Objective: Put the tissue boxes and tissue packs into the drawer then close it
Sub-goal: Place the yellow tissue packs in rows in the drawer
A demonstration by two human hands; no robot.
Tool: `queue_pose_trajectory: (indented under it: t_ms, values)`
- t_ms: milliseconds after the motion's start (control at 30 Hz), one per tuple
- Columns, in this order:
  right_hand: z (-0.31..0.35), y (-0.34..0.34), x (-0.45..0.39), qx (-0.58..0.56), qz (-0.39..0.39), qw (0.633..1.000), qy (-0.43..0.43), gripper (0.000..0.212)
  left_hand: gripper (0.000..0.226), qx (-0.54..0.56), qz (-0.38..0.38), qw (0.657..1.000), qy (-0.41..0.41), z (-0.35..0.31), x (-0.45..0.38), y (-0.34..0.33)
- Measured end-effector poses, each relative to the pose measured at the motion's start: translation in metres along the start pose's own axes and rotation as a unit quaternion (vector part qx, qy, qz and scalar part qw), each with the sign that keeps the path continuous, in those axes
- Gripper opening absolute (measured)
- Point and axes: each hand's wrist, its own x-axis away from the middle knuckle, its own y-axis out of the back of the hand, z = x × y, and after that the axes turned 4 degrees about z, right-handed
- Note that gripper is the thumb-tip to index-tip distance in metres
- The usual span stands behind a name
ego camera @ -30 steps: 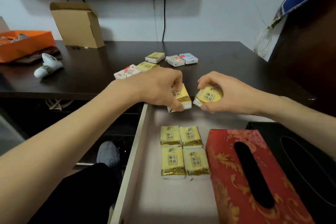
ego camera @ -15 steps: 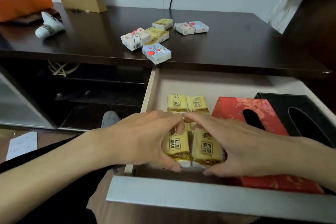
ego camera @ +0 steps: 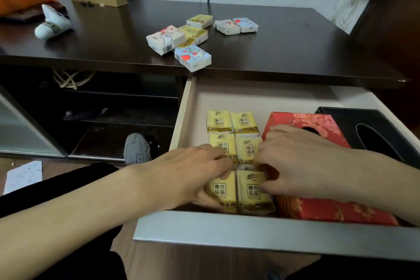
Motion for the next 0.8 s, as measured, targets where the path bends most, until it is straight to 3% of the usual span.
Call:
queue_pose_trajectory:
  t_ms: [100, 200, 333, 400, 567, 800]
  values:
    - [-0.001, 0.002, -0.005, -0.017, -0.020, 1.000, -0.010, 0.041, 0.053, 0.003, -0.006, 1.000, -0.004, 0.001, -0.002, 0.004]
    - [-0.005, 0.003, -0.012, -0.003, -0.026, 0.999, -0.025, 0.053, 0.057, 0.004, -0.026, 1.000, 0.003, 0.009, -0.002, 0.013]
    - [-0.004, 0.005, -0.027, 0.052, 0.053, 0.996, -0.051, 0.074, 0.089, -0.044, 0.022, 0.998, 0.044, 0.021, -0.009, 0.019]
    - [0.001, 0.005, -0.034, 0.080, 0.095, 0.991, -0.048, 0.078, 0.093, -0.040, 0.068, 0.995, 0.056, 0.020, -0.013, 0.020]
    - [0.008, 0.008, -0.035, 0.102, 0.093, 0.990, -0.041, 0.059, 0.084, -0.025, 0.087, 0.995, 0.051, 0.021, -0.023, 0.023]
    - [0.006, 0.009, -0.029, 0.064, 0.046, 0.996, -0.049, 0.058, 0.085, -0.025, 0.069, 0.996, 0.048, 0.026, -0.026, 0.018]
